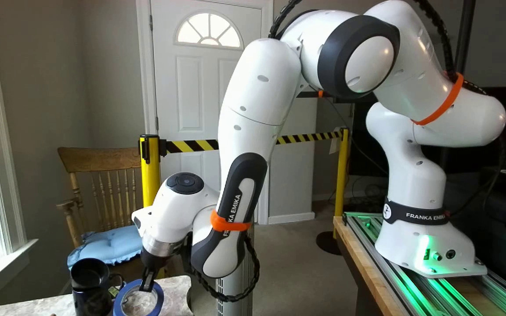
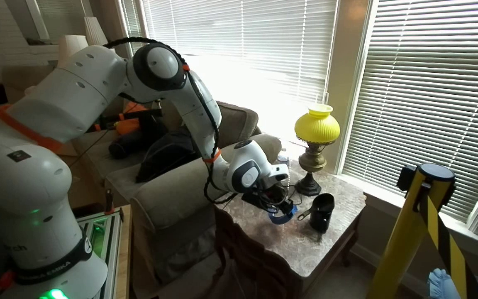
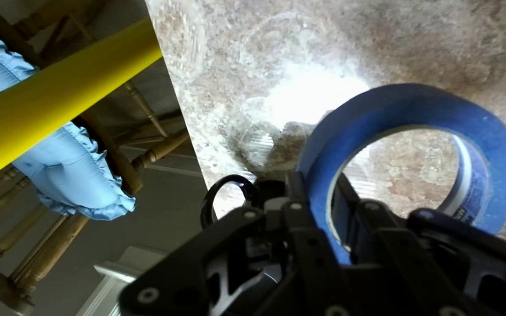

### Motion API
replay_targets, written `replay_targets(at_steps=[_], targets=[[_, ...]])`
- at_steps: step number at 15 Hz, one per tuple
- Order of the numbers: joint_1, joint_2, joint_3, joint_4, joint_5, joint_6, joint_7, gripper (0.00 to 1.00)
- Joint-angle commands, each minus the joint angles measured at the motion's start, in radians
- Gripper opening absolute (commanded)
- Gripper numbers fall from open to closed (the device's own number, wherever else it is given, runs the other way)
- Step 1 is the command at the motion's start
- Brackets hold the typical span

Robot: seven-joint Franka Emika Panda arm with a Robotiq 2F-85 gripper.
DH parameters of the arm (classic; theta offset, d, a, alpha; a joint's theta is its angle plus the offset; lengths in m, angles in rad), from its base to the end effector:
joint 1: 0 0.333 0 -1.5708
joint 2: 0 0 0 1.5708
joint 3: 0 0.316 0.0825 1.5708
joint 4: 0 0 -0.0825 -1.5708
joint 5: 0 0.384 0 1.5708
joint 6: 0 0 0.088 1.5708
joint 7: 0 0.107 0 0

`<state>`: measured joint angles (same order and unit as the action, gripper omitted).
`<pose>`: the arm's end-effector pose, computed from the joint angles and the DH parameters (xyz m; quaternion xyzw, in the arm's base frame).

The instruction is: Turn the seal tape

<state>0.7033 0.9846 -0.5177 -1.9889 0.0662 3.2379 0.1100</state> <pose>0.5927 0.1084 0.0617 0.9538 0.1408 0.2141 0.1569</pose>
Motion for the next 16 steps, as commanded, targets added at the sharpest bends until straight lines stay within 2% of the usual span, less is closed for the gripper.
replay_targets(at_steps=[1,3,4,5,6,8,12,15,16], targets=[[-0.005,0.0,0.004,0.0,0.003,0.001,-0.006,0.19],[-0.008,0.0,0.005,0.001,0.003,0.001,-0.006,0.19],[-0.008,0.0,0.005,0.001,0.003,0.001,-0.006,0.05],[0.008,-0.003,-0.009,-0.008,0.013,-0.007,0.005,0.05],[0.129,0.04,-0.121,-0.016,0.041,-0.023,0.039,0.05],[0.203,0.04,-0.16,-0.05,0.049,-0.01,0.048,0.05],[0.455,0.098,-0.289,-0.118,0.083,-0.019,0.084,0.05],[0.654,0.227,-0.41,-0.152,0.128,-0.063,0.143,0.05],[0.686,0.277,-0.429,-0.151,0.137,-0.08,0.167,0.05]])
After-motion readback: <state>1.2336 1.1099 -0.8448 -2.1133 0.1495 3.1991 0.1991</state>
